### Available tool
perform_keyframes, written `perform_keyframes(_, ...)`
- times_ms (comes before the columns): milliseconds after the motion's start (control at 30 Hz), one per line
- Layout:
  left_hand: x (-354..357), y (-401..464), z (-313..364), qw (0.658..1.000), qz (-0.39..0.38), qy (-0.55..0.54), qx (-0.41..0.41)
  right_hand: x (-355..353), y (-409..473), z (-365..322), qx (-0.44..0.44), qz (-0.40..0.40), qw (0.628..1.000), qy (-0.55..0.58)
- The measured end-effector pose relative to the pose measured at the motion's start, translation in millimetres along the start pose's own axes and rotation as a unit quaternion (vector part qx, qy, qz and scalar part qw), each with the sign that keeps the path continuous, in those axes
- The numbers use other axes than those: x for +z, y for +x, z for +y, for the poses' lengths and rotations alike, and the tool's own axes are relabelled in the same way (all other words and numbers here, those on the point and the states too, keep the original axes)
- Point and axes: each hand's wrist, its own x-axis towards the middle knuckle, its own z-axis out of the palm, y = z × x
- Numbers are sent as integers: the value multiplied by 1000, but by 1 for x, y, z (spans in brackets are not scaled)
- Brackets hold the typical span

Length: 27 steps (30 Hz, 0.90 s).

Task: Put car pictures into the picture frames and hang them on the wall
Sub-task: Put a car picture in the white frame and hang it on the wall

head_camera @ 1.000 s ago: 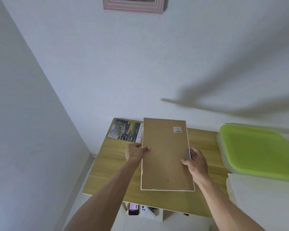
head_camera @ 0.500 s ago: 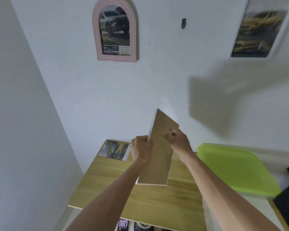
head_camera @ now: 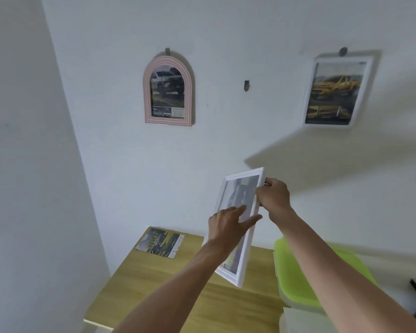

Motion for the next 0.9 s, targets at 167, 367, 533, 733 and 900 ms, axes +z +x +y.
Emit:
perform_keyframes(167,-44,63,-26,991,126,-5,-34,-32,26,-29,-47,10,997,56)
perform_keyframes(367,-84,158,-62,988,73,-119,-70,-53,73,-54,-103,27,993,59)
perform_keyframes(533,-101,212,-62,957,44,-288,-10,-49,116,-76,-99,33,989,101)
perform_keyframes(733,-120,270,-59,955,57,-291,15,-38,164,-103,-128,60,989,53)
perform_keyframes(900,-120,310,-57,963,69,-260,14,-26,197,-119,-162,91,983,6)
